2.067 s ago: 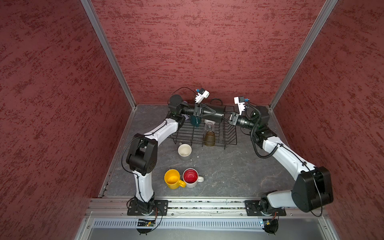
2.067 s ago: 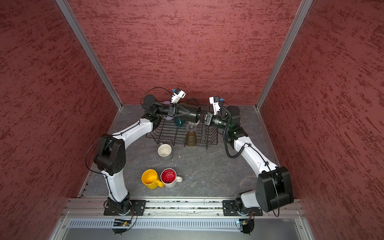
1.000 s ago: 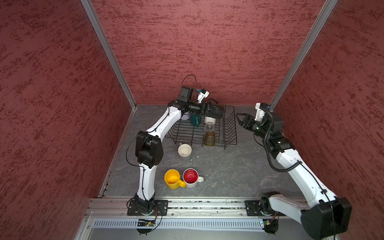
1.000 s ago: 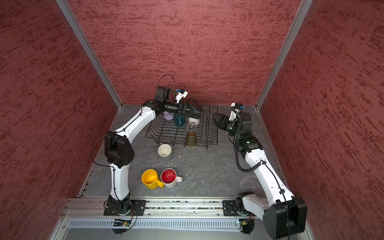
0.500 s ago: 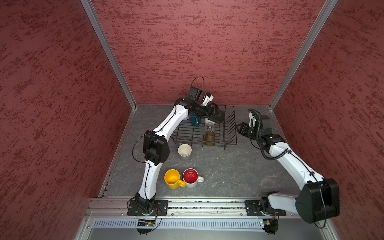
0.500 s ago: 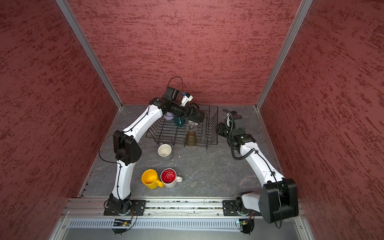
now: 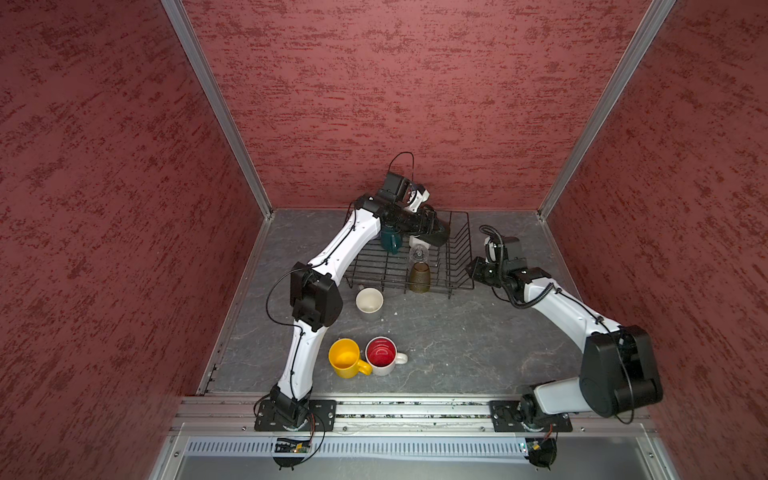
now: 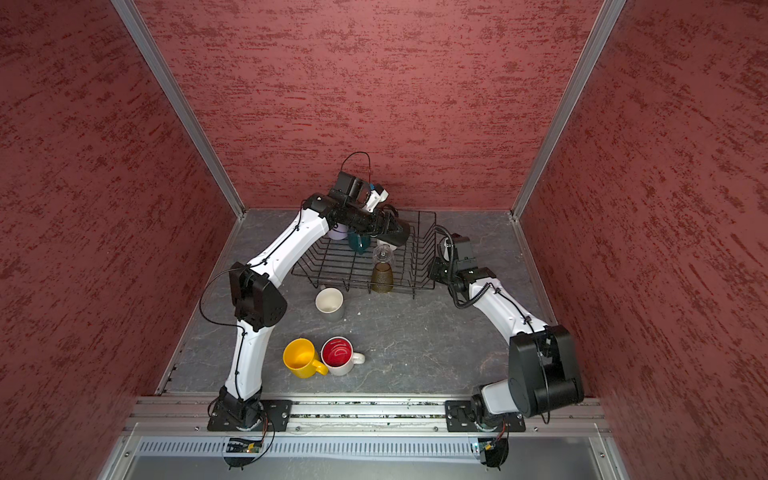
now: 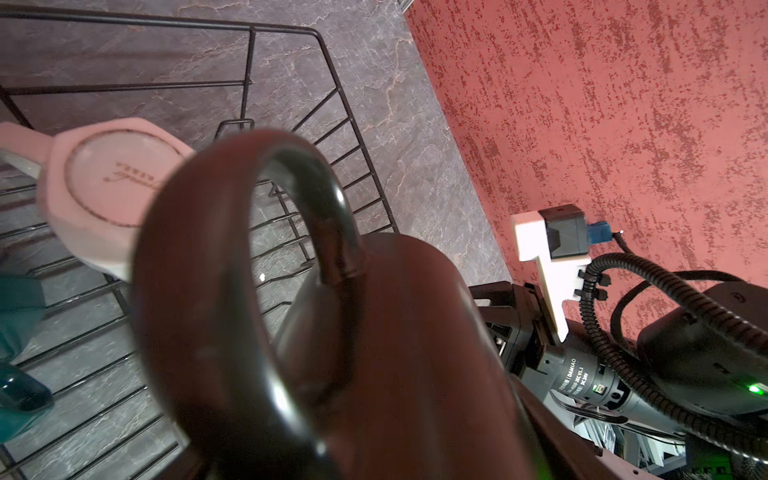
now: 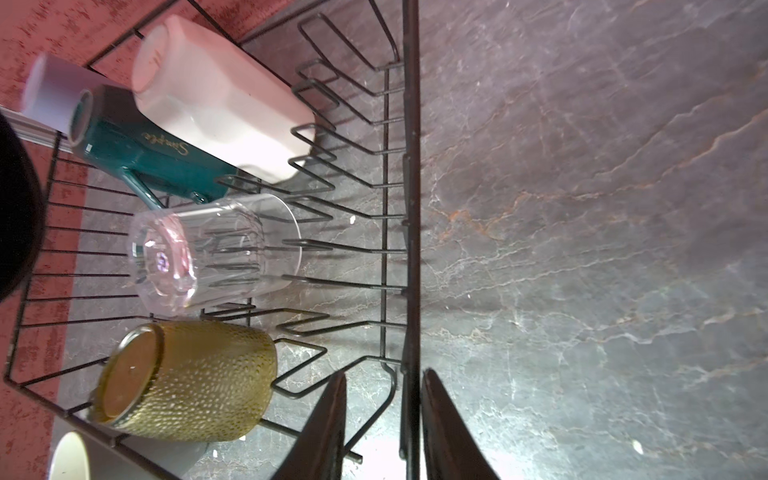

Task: Load the cups into the dish rack
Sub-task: 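Carry the black mug over the rack with the left gripper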

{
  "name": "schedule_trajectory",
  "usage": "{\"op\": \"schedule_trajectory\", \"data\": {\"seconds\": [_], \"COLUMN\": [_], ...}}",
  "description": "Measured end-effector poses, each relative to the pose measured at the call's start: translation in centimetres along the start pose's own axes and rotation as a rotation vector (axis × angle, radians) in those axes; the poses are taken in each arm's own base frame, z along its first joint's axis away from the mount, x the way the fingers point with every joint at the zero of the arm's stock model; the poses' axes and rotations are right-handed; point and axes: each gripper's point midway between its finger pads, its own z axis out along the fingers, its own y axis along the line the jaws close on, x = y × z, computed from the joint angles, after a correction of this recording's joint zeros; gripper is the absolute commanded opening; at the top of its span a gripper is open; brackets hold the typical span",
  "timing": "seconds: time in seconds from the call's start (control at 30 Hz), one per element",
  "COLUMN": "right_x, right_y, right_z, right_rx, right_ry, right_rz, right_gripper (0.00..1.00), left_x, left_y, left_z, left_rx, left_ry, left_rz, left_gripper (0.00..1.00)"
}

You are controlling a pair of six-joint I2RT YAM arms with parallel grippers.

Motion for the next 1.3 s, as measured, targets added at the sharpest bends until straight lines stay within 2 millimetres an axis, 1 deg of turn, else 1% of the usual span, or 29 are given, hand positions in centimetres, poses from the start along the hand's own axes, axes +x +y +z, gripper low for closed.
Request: {"op": "schedule_trajectory", "data": {"seconds": [0.17,0.27,0.5,0.67,0.83,1.13,1.3], "right_x": [0.6,1.3,2.1,2.2,2.4,3.9,4.5], "right_y": [-0.7,-1.1,-0.8,-0.7,-0.5,1.4,1.9], "right_z": [1.1,1.8,2.1,2.2,2.2,2.2,2.2], "right_rx": [0.027,0.046,0.057,0.065,0.068,0.038,0.029], "right_ry": [0.020,0.040,0.047,0.041,0.024,0.026,0.027], "right_rz": [-0.009,-0.013,-0.041,-0.033,-0.018,-0.007,0.001], "right_gripper": [0.22,0.17,0.11,0.09,0.09,0.08,0.09], "left_x": [-0.1,-0.1,0.0,-0.1,0.1,0.3,0.3], "left_y": [0.3,0.3,0.3,0.6,1.0,1.2,1.3], "left_z": [0.1,0.2,0.3,0.3,0.8,1.3,1.5], "left_rx": [-0.022,-0.031,-0.043,-0.057,-0.069,-0.095,-0.127], "left_ry": [-0.006,-0.008,-0.010,-0.014,-0.007,-0.007,-0.012], "left_rz": [0.002,0.004,0.009,0.016,0.013,0.024,0.037], "left_gripper": [0.00,0.00,0.00,0.00,0.00,0.00,0.00]}}
